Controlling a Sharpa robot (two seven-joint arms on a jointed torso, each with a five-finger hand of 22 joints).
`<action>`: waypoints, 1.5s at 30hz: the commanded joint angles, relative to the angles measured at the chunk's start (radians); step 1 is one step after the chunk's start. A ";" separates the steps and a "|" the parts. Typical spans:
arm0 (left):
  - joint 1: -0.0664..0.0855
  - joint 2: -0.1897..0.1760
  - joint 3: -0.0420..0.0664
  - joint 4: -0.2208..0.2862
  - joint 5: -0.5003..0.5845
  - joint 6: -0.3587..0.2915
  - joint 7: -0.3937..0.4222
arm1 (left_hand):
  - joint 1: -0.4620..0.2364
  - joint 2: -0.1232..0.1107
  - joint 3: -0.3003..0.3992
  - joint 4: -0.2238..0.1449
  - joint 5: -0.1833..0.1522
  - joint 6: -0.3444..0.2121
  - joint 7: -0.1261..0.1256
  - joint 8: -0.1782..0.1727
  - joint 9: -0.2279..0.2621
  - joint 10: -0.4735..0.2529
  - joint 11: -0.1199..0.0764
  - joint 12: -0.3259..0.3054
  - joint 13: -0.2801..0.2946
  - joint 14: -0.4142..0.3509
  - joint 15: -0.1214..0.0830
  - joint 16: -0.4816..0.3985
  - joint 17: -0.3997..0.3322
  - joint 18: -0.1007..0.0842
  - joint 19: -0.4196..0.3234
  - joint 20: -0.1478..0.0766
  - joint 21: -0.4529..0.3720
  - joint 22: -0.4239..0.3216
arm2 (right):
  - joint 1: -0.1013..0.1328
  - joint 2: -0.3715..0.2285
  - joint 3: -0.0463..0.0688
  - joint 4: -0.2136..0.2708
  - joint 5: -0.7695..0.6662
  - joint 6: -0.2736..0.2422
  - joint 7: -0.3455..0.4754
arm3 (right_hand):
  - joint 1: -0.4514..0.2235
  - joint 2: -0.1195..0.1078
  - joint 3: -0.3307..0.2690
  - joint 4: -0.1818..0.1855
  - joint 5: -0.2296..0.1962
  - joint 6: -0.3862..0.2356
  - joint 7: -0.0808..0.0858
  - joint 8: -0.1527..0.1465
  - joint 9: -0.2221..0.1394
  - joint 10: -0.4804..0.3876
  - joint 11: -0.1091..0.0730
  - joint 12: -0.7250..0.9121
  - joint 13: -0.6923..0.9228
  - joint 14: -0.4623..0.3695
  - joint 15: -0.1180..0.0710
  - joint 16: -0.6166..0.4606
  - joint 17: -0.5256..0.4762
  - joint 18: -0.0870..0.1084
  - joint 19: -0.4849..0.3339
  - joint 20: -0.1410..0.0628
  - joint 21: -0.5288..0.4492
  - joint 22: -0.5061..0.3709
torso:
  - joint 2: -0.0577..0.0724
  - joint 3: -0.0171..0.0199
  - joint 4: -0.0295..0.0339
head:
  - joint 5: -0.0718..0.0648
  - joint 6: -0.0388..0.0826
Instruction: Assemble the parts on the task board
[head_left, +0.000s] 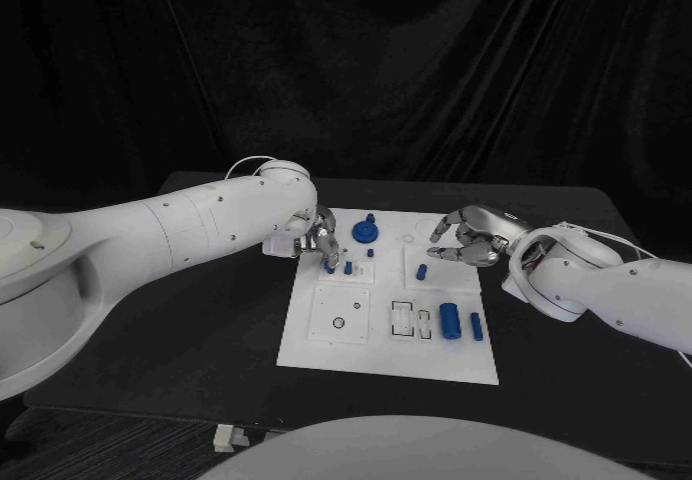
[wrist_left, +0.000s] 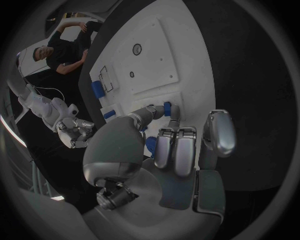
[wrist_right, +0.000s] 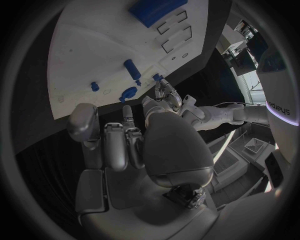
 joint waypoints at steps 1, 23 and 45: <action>-0.008 -0.007 -0.003 0.010 -0.002 -0.026 0.004 | 0.000 0.009 0.027 -0.029 0.007 0.036 -0.038 -0.003 -0.001 0.075 0.005 -0.005 0.236 0.082 0.001 0.003 0.234 0.010 -0.002 0.004 -0.001 0.158 | -0.003 0.000 0.001 0.000 -0.001 0.005 -0.019 | 0.007 0.000 0.005 0.002 0.003 0.005 0.004 -0.003 -0.002 0.062 0.006 -0.005 0.222 0.057 0.006 -0.004 0.146 -0.008 -0.005 0.004 -0.004 0.129 | 0.000 0.0003 0.0006 | 0.001 0.000; -0.008 -0.066 -0.003 0.078 0.169 -0.115 -0.053 | -0.006 -0.005 0.037 -0.081 0.025 0.070 -0.044 0.002 0.008 0.087 -0.001 0.004 0.246 0.090 -0.005 0.008 0.244 0.007 0.015 0.000 0.019 0.164 | -0.010 -0.003 0.001 -0.003 -0.001 0.009 -0.023 | 0.008 0.001 0.006 0.001 0.003 0.005 0.004 -0.003 -0.002 0.061 0.006 -0.006 0.221 0.056 0.006 -0.006 0.144 -0.007 -0.006 0.004 -0.008 0.128 | -0.001 0.0006 0.0025 | 0.003 0.000; -0.008 -0.114 -0.003 0.165 0.086 -0.263 -0.023 | -0.041 0.000 0.014 -0.066 -0.029 0.087 -0.057 0.011 0.025 0.104 -0.011 0.018 0.262 0.104 -0.013 0.014 0.261 0.002 0.036 -0.006 0.040 0.170 | -0.016 -0.008 0.001 0.000 -0.001 0.016 -0.023 | 0.009 0.000 0.006 0.000 0.004 0.005 0.005 -0.003 -0.003 0.058 0.006 -0.008 0.219 0.055 0.006 -0.010 0.141 -0.006 -0.009 0.004 -0.016 0.126 | 0.001 -0.0007 0.0022 | 0.008 0.000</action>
